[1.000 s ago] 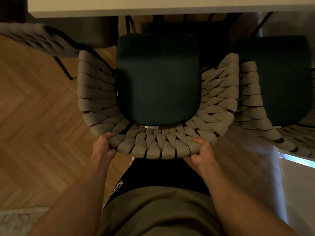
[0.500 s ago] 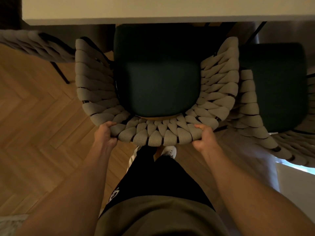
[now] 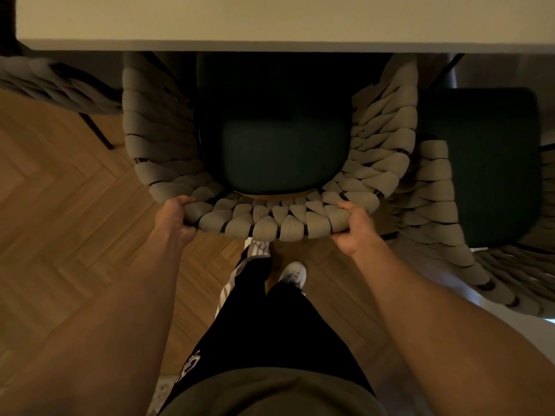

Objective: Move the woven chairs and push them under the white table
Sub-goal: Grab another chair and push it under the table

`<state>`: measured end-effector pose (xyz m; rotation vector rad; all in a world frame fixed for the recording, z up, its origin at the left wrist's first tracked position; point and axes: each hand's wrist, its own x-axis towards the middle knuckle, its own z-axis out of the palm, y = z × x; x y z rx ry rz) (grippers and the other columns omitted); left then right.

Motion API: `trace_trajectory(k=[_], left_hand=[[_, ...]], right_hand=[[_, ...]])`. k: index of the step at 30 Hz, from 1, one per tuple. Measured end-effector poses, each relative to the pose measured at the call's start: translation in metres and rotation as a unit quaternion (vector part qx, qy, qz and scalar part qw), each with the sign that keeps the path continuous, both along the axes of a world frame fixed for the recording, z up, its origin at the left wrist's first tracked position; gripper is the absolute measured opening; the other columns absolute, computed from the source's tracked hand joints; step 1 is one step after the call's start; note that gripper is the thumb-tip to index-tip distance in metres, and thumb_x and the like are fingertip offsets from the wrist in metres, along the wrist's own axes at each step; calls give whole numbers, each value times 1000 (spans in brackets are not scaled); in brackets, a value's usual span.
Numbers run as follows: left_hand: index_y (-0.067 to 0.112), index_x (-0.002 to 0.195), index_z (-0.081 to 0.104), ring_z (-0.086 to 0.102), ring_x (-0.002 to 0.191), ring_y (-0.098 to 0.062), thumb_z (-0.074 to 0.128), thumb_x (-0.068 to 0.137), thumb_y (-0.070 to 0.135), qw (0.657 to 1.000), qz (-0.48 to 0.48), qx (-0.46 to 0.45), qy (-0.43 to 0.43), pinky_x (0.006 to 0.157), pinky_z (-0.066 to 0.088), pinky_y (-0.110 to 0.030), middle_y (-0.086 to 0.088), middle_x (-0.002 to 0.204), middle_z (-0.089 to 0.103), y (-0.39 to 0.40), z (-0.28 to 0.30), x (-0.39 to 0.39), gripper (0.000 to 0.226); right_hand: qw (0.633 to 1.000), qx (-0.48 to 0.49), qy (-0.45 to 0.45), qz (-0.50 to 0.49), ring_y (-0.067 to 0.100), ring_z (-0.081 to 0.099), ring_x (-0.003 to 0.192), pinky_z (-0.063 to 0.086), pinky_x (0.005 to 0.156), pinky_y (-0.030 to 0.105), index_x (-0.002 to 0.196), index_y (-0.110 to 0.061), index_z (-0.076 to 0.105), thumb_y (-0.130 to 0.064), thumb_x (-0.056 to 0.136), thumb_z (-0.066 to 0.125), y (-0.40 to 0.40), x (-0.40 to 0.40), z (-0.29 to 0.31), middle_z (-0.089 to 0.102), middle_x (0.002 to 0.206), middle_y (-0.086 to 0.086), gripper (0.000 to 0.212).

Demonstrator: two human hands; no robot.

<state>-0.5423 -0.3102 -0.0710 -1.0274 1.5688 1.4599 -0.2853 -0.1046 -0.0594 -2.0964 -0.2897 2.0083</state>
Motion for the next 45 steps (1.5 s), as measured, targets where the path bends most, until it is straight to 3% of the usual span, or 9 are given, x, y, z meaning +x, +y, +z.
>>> trace_trajectory(k=[6, 16, 22, 27, 30, 34, 37, 41, 45], left_hand=[[14, 139, 48, 67, 105, -41, 70, 71, 2, 999, -43, -3, -30, 75, 60, -54, -20, 129, 61, -6, -3, -7, 72], [10, 143, 42, 65, 104, -37, 59, 87, -2, 998, -55, -23, -18, 71, 59, -49, -20, 126, 58, 4, 7, -6, 60], [9, 143, 41, 64, 94, -30, 55, 92, -1, 997, -75, -24, -18, 77, 55, -42, -16, 110, 58, 2, 6, -6, 53], [13, 136, 47, 65, 104, -32, 58, 92, 4, 997, -77, 6, -28, 69, 57, -44, -16, 126, 60, -6, 11, 0, 46], [15, 125, 52, 65, 108, -31, 59, 97, 11, 995, -84, 38, -46, 79, 56, -48, -13, 122, 63, -8, 16, 15, 30], [14, 123, 63, 67, 110, -32, 62, 96, 24, 990, -110, 72, -41, 93, 54, -53, -13, 122, 69, -12, 22, 25, 29], [16, 129, 59, 64, 113, -33, 64, 96, 28, 990, -119, 73, -26, 97, 52, -55, -12, 126, 62, -21, 26, 28, 36], [17, 122, 59, 61, 114, -32, 62, 98, 26, 987, -126, 91, -25, 90, 55, -50, -10, 125, 57, -33, 35, 39, 27], [12, 126, 61, 68, 106, -27, 63, 97, 22, 988, -134, 79, -19, 78, 59, -39, -11, 119, 68, -44, 38, 55, 30]], right_hand=[[1000, 2, -5, 22, 38, 66, 110, 60, 75, 54, 140, -16, 53, -22, 91, 70, 2, 1, -3, 66, 126, 18, 52], [999, -3, 16, 32, 38, 66, 111, 61, 72, 56, 140, -18, 53, -25, 91, 71, 0, 2, -6, 66, 127, 17, 53], [999, -20, 15, 22, 39, 65, 112, 59, 79, 59, 139, -16, 53, -20, 92, 69, -8, 3, -9, 64, 128, 19, 50], [999, -29, 9, 26, 36, 64, 108, 56, 81, 56, 136, -15, 54, -19, 96, 65, -9, 10, -9, 64, 125, 18, 43], [999, -35, 14, 26, 34, 65, 101, 56, 78, 56, 127, -15, 57, -23, 97, 65, -8, 21, -9, 65, 117, 16, 32], [999, -25, 22, 26, 37, 65, 114, 55, 88, 60, 138, -15, 54, -30, 91, 71, -12, 25, -5, 65, 128, 16, 52], [999, -11, 24, 34, 37, 65, 116, 54, 93, 61, 139, -16, 52, -29, 91, 72, -16, 28, 1, 66, 129, 15, 54], [997, -7, 40, 66, 35, 65, 116, 59, 82, 53, 133, -11, 53, -21, 94, 69, -27, 31, 14, 66, 127, 17, 43], [994, -10, 51, 99, 33, 63, 121, 59, 84, 43, 138, -11, 51, -18, 97, 65, -39, 40, 28, 62, 132, 15, 44]])
